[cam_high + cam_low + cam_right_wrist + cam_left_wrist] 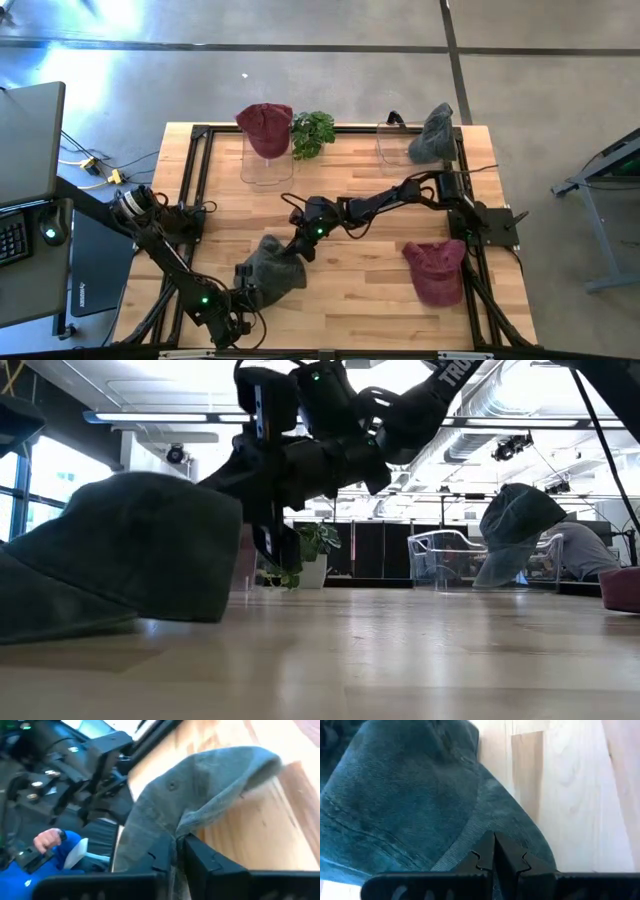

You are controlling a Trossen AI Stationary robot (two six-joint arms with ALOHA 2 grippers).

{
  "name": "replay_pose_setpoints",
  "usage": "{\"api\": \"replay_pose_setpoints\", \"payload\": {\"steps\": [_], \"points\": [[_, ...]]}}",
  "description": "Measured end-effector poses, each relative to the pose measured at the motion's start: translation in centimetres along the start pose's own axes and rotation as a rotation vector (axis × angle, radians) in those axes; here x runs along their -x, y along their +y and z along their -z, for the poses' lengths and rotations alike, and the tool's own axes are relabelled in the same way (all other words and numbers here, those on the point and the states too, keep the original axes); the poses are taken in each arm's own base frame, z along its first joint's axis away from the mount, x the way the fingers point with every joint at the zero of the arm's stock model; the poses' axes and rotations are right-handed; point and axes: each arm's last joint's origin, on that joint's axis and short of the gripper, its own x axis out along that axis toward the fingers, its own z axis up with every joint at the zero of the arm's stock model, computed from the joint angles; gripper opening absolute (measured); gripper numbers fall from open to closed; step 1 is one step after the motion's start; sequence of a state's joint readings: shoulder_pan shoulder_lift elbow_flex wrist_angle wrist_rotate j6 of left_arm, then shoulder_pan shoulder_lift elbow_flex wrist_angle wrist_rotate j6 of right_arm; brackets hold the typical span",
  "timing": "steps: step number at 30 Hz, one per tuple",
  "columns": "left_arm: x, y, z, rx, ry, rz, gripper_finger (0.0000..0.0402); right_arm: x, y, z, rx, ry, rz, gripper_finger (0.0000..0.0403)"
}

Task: Pick & Place hat
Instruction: Put the black cap into the right transparent bin

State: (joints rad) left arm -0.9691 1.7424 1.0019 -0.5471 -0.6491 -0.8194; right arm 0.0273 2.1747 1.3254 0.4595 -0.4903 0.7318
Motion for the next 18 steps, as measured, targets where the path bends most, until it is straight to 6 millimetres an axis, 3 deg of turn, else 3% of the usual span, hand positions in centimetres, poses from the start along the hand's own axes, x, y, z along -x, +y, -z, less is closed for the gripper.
{"api": "replay_pose_setpoints", "payload": {"steps": [7,12,18], "points": [[-0.1,0.0,0.1,-0.008,0.003,-0.014,0.0003,1.6,2.9,-2.2,0.067,-0.043,-0.192,0.0054],[-0.2,0.1,0.2,-0.021,0.003,-0.032,0.0003,3.3,6.4,-3.5,0.166,-0.044,-0.336,0.0021],[-0.2,0.4,0.1,-0.037,-0.06,-0.101,0.0003,5.2,10.4,-4.1,0.248,-0.061,-0.39,0.0027]]}}
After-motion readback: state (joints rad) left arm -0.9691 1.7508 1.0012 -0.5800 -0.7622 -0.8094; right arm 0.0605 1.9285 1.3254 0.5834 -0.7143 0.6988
